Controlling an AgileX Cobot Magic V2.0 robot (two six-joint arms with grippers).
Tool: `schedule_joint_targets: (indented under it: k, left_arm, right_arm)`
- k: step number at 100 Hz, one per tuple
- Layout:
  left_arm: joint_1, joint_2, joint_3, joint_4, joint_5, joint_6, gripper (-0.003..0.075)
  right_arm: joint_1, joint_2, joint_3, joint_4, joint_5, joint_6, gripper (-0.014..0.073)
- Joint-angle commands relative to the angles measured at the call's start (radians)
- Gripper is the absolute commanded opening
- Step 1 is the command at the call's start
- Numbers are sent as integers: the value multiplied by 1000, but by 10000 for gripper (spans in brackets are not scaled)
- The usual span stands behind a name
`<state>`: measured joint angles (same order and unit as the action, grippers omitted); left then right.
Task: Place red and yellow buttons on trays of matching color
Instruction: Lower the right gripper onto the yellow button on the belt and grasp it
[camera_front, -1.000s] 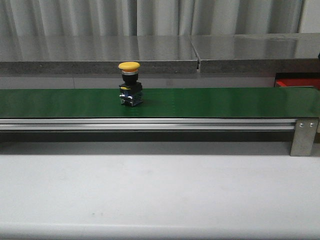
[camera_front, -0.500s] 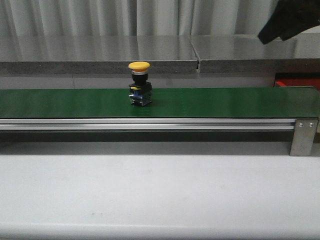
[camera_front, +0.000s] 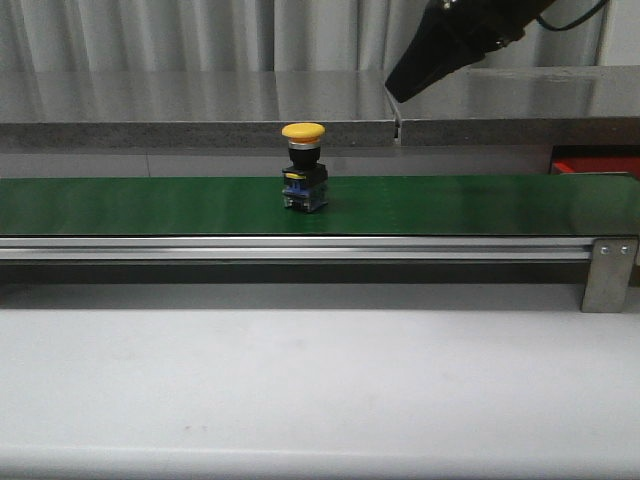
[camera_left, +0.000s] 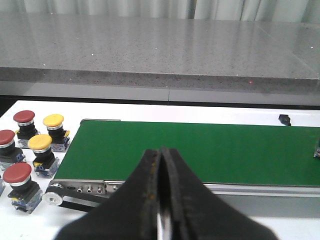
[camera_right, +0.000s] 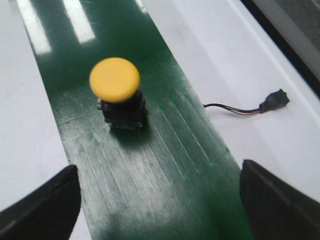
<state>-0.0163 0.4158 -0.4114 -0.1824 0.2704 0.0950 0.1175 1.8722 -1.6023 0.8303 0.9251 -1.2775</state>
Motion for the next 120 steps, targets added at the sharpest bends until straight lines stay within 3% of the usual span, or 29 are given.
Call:
schedule_joint_targets:
  k: [1, 28, 120]
  left_arm:
    - [-7, 6, -28, -11, -80, -11, -20]
    - [-7, 6, -28, -11, -80, -11, -20]
    - [-7, 6, -28, -11, -80, -11, -20]
  right_arm:
    - [30, -46, -29, 43, -32, -28, 635]
    - [79, 1, -29, 43, -67, -37, 635]
    - [80, 40, -29, 83, -131, -70, 635]
